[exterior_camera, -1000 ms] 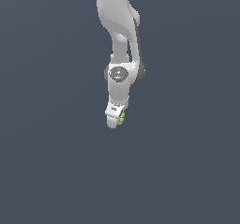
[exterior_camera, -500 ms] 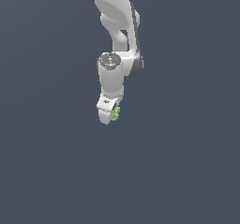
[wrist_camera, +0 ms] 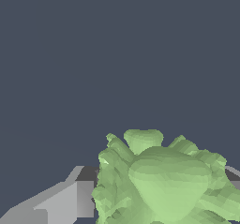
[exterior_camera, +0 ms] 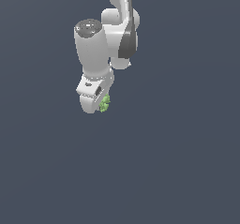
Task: Pick up the object and move it to a goal position.
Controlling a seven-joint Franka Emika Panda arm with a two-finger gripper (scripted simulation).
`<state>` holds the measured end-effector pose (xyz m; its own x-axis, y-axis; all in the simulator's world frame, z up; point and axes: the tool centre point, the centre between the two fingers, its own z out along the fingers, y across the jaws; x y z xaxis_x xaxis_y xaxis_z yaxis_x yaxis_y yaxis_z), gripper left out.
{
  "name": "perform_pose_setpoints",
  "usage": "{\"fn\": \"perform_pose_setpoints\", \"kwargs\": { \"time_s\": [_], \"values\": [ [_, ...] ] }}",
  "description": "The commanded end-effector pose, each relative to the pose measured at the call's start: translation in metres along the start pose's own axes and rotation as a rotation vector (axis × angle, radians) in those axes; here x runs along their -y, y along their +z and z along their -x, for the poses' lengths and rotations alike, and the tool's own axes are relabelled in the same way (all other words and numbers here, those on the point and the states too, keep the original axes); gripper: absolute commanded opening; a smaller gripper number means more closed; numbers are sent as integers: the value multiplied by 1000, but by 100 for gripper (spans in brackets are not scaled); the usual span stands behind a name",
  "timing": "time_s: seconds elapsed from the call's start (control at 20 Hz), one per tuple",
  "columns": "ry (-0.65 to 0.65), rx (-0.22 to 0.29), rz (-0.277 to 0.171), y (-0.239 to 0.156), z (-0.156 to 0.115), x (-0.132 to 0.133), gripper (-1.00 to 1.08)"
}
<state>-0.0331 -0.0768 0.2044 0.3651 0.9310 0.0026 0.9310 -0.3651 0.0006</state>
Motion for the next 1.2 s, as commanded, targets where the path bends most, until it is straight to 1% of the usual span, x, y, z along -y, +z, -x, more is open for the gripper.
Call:
{"fn": "perform_pose_setpoints", "kwargs": {
  "time_s": [0.0, 0.3, 0.55, 0.85, 1.15],
  "values": [
    [-1, -1, -1, -26, 10, -7, -100],
    [0, 0, -1, -83, 32, -26, -100],
    [1, 1, -1, -116, 44, -38, -100],
    [1, 2, -1, -138, 53, -47, -100],
    [2, 2, -1, -145, 55, -50, -100]
  ]
}}
